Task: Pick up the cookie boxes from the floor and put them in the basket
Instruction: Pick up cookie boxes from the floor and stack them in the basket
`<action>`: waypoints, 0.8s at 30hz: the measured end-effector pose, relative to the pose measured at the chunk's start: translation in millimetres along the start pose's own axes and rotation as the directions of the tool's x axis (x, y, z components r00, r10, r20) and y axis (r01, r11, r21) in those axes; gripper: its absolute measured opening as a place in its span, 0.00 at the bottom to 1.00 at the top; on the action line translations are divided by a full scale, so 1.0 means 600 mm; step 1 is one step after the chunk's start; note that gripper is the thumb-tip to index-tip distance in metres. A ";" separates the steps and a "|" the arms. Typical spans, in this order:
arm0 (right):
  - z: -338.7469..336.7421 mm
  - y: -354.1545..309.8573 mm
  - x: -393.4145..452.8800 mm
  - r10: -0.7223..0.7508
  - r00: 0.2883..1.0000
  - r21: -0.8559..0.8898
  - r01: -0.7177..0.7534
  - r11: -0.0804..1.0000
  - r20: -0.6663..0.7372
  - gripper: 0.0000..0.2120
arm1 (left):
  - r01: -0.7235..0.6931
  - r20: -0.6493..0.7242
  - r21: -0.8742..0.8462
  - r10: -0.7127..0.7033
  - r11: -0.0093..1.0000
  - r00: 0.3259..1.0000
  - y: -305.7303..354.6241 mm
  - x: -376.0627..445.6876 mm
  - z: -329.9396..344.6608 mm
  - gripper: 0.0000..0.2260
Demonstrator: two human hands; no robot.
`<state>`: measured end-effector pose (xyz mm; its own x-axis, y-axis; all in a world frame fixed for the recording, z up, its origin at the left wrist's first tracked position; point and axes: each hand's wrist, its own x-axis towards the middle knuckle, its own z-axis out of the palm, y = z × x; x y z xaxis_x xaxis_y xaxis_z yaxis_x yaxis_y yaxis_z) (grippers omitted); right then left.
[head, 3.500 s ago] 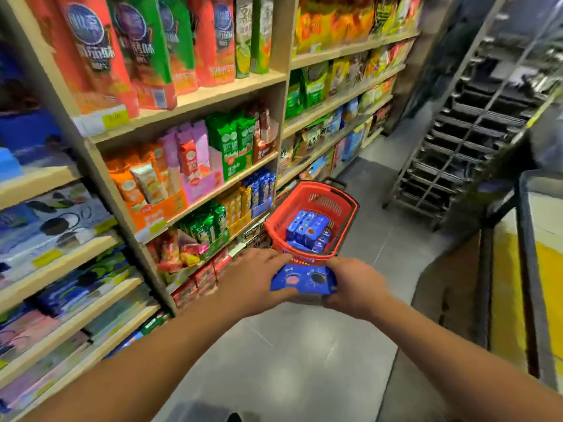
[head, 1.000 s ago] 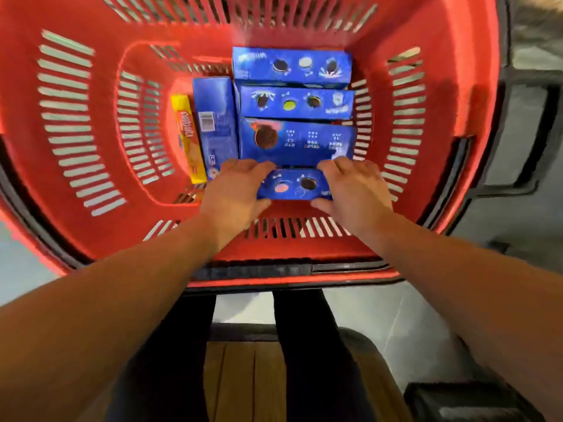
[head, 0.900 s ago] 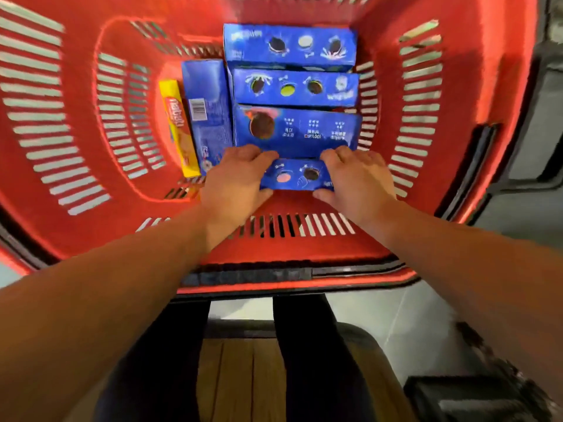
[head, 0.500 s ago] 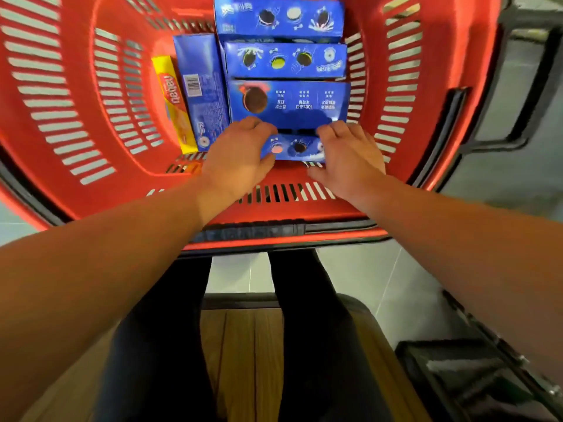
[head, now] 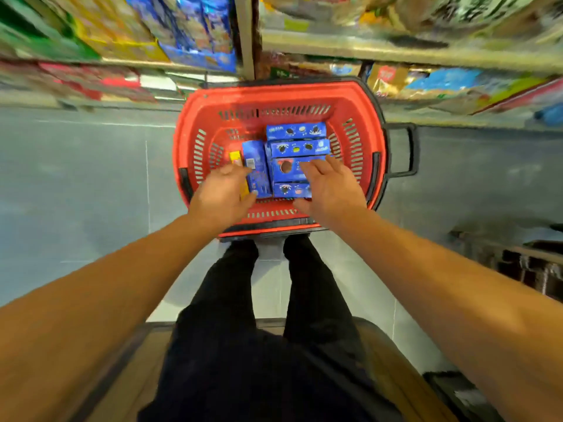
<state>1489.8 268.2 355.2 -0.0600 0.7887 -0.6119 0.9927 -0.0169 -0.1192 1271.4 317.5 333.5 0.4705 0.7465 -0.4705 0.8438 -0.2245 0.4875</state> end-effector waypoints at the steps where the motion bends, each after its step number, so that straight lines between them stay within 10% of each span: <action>1: -0.022 -0.015 -0.019 0.001 0.999 -0.013 -0.002 1.000 -0.041 0.38 | -0.021 -0.046 0.006 0.021 1.000 0.999 0.006 -0.026 -0.029 0.21; 13: -0.115 -0.116 -0.127 -0.254 0.964 -0.136 0.241 0.961 -0.085 0.41 | 0.196 -0.209 -0.080 -0.208 0.977 0.956 0.029 -0.255 -0.090 0.35; 24: -0.142 -0.281 -0.145 -0.640 0.768 -0.305 0.614 0.728 0.018 0.42 | 0.567 -0.331 -0.202 -0.600 0.799 0.728 0.004 -0.445 -0.076 0.38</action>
<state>1336.5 255.1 495.2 -0.6833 0.6054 -0.4081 0.7179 0.6591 -0.2242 1136.1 146.3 493.8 -0.2494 0.8854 -0.3922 0.8884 0.3704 0.2712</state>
